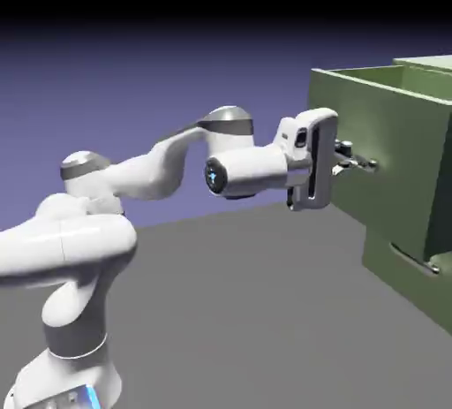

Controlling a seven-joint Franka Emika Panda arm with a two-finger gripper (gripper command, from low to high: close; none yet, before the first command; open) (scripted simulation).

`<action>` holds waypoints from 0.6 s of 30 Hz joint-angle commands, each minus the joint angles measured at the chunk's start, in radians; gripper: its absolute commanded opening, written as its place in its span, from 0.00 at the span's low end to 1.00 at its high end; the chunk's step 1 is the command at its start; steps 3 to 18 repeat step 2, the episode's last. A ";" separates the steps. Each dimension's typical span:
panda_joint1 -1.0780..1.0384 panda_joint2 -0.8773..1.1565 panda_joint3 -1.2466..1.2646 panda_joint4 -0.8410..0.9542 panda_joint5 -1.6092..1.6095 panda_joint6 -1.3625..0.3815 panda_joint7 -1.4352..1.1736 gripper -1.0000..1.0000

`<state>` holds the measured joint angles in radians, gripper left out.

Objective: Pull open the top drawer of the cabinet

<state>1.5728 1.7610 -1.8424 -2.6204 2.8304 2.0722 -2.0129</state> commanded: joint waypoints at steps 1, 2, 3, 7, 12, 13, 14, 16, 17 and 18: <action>0.000 0.000 0.000 0.000 0.000 0.000 0.000 1.00; 0.031 0.000 -0.006 -0.036 -0.012 -0.006 -0.005 1.00; 0.031 0.000 -0.006 -0.036 -0.012 -0.006 -0.005 1.00; 0.031 0.000 -0.006 -0.036 -0.012 -0.006 -0.005 1.00; 0.031 0.000 -0.006 -0.036 -0.012 -0.006 -0.005 1.00; 0.031 0.000 -0.006 -0.036 -0.012 -0.006 -0.005 1.00; 0.031 0.000 -0.006 -0.036 -0.012 -0.006 -0.005 1.00; 0.031 0.000 -0.006 -0.036 -0.012 -0.006 -0.005 1.00; 0.031 0.000 -0.006 -0.036 -0.012 -0.006 -0.005 1.00; 0.031 0.000 -0.006 -0.036 -0.012 -0.006 -0.005 1.00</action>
